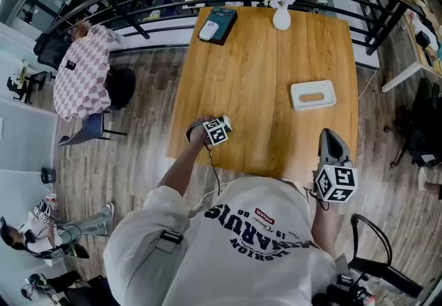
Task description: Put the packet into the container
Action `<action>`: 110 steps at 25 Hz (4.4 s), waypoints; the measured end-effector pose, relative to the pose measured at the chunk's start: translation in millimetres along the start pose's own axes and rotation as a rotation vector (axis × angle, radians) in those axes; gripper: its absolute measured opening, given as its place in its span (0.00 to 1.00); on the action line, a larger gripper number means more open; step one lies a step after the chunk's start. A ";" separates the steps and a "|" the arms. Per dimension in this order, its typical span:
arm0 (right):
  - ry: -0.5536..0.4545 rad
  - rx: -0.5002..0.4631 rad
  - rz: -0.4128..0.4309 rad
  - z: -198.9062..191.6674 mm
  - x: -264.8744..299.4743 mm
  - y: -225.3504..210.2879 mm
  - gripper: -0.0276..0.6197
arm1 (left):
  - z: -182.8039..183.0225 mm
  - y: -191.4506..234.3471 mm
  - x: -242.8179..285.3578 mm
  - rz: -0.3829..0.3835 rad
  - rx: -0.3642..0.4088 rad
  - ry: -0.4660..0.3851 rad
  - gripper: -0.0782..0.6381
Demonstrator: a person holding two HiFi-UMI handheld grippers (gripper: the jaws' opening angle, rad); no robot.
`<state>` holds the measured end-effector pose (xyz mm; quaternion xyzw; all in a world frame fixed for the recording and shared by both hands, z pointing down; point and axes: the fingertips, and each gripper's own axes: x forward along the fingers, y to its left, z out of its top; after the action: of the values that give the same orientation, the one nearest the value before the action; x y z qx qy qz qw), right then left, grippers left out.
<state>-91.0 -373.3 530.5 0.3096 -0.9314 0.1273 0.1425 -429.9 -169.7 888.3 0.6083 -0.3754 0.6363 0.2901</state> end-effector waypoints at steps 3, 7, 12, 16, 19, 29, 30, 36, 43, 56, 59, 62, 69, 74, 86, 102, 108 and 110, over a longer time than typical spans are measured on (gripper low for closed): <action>0.001 0.003 0.002 -1.6 0.3 1.0 0.06 | 0.6 1.2 0.2 -0.004 -0.007 0.009 0.53; 0.009 0.004 -0.001 -2.8 -0.2 1.0 0.06 | -0.9 -1.0 -1.6 -0.011 -0.004 0.023 0.53; 0.008 0.001 -0.013 -2.8 1.0 1.1 0.06 | -5.9 1.6 -9.3 0.009 0.064 0.057 0.53; 0.014 0.004 -0.023 -4.2 1.7 -2.1 0.06 | -3.7 2.3 -34.1 -0.001 0.105 0.094 0.53; 0.018 0.010 -0.029 -6.1 3.9 -4.3 0.06 | 3.8 10.4 -65.2 0.043 0.142 0.107 0.53; 0.014 0.014 -0.008 -8.3 8.2 8.3 0.06 | 47.8 17.5 -211.5 0.119 0.163 0.037 0.53; 0.013 0.013 -0.006 -7.9 9.1 8.8 0.06 | 51.7 17.2 -225.1 0.116 0.162 0.027 0.53; 0.010 0.018 -0.007 -6.2 9.3 6.2 0.06 | 54.8 13.9 -297.1 0.089 0.106 0.009 0.53; 0.009 0.016 -0.003 -5.8 5.4 4.9 0.06 | 57.2 12.6 -320.8 0.121 0.103 0.016 0.53; 0.006 0.030 -0.032 -9.4 -2.4 -8.6 0.06 | 79.2 6.4 -320.1 0.118 0.134 -0.002 0.53; 0.004 0.037 -0.042 -9.8 -6.4 -9.3 0.06 | 85.1 7.1 -320.8 0.118 0.142 0.001 0.53; 0.003 0.044 -0.059 -10.7 -12.0 -16.8 0.06 | 99.8 8.1 -321.7 0.121 0.150 -0.007 0.53; -0.004 0.084 -0.130 -21.2 -35.9 -37.1 0.06 | 145.3 9.0 -324.5 0.119 0.169 -0.045 0.53; -0.012 0.113 -0.197 -31.7 -54.8 -54.4 0.06 | 188.4 14.4 -316.5 0.119 0.197 -0.082 0.53; -0.035 0.207 -0.413 -50.0 -127.6 -108.7 0.06 | 308.4 19.9 -288.7 0.112 0.325 -0.063 0.53; -0.047 0.355 -0.705 -109.2 -241.6 -150.1 0.06 | 502.1 18.7 -234.1 0.049 0.397 -0.050 0.53; -0.051 0.381 -0.724 -118.8 -246.6 -153.9 0.06 | 541.2 22.6 -225.5 0.035 0.382 -0.027 0.53; -0.049 0.393 -0.719 -121.7 -245.5 -152.7 0.06 | 541.0 20.2 -223.6 0.031 0.388 -0.022 0.53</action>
<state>213.9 -319.5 581.5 0.6398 -0.7249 0.2373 0.0937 -125.1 -610.6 652.1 0.6539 -0.2584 0.6943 0.1534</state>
